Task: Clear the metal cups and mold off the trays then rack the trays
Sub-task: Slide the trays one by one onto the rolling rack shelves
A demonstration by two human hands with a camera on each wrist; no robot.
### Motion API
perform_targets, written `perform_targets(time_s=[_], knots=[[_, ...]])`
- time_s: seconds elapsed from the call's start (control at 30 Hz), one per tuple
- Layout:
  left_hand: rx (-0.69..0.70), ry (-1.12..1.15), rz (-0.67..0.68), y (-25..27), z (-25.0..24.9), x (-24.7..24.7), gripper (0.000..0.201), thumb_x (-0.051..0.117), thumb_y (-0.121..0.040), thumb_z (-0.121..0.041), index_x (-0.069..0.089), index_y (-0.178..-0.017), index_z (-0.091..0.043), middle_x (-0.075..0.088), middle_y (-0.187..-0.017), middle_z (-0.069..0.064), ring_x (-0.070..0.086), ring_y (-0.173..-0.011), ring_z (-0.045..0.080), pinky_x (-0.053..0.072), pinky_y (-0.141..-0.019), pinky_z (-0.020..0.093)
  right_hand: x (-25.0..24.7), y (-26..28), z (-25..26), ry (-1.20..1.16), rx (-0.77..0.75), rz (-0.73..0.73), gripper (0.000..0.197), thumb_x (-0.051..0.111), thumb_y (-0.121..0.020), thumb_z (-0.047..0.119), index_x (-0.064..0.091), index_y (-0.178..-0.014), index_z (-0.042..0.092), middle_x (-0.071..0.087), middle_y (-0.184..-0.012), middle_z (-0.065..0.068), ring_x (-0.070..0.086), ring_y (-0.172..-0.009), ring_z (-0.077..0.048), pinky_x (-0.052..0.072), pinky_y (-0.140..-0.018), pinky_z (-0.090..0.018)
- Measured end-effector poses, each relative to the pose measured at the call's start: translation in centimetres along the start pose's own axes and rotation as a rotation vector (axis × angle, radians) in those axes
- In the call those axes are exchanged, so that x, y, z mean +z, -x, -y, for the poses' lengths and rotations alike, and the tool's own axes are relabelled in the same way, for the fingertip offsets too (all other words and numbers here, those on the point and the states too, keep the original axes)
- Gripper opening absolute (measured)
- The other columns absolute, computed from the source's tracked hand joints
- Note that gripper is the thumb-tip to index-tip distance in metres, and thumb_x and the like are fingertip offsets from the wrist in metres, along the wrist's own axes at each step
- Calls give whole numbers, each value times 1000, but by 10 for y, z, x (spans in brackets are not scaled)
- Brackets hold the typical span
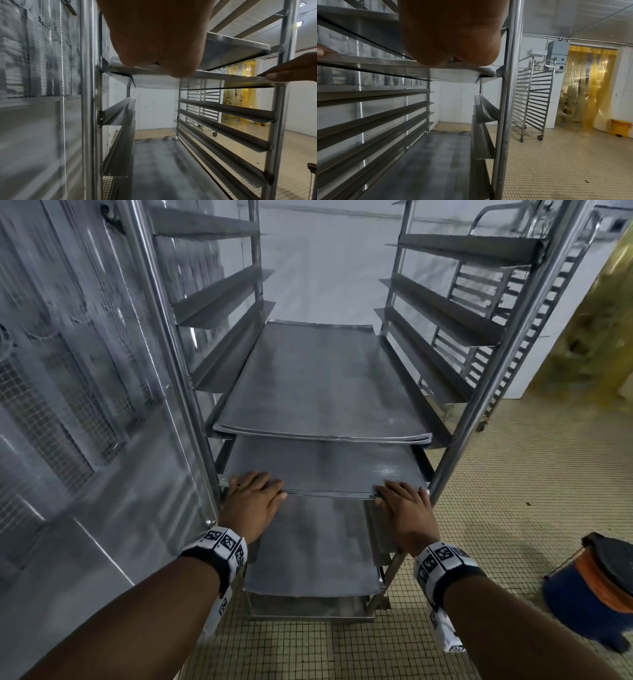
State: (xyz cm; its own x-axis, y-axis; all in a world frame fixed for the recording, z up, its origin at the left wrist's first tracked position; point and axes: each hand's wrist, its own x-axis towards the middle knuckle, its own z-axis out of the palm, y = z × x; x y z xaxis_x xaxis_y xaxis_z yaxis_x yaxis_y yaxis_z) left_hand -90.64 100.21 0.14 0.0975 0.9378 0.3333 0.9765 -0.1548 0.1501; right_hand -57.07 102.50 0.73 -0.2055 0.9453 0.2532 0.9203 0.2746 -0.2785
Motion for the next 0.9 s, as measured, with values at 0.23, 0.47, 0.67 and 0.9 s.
perform_targets(time_s=[0.23,0.47,0.67,0.9], knots=[[6,28,-2,-39,15,11,52,36,-95,-51,75,-114,-23,70,-124,6,62,-121,34,40,-101,62,8,-39,0,-9,42,16,47,28,-102,53,53,-140,39,45,-152,9,28,-146,-15,5,-121,-40],[-32,-17,45,-40,9,16,67,19,-96,-53,55,-143,-21,50,-152,6,33,-146,33,12,-119,60,2,-44,11,22,81,91,72,5,-90,64,42,-147,40,29,-162,5,13,-153,-24,2,-124,-47],[140,-16,91,-4,-39,40,73,44,-92,-59,41,-152,-17,24,-165,18,12,-154,42,4,-121,55,3,29,12,40,174,136,69,21,-94,70,47,-145,33,15,-167,3,1,-155,-21,6,-124,-47],[438,294,321,8,-187,55,48,38,-88,-53,72,-97,-21,71,-98,-2,63,-99,24,51,-83,38,-37,184,-61,34,657,184,68,22,-90,76,65,-119,32,59,-133,12,48,-127,-14,40,-102,-39]])
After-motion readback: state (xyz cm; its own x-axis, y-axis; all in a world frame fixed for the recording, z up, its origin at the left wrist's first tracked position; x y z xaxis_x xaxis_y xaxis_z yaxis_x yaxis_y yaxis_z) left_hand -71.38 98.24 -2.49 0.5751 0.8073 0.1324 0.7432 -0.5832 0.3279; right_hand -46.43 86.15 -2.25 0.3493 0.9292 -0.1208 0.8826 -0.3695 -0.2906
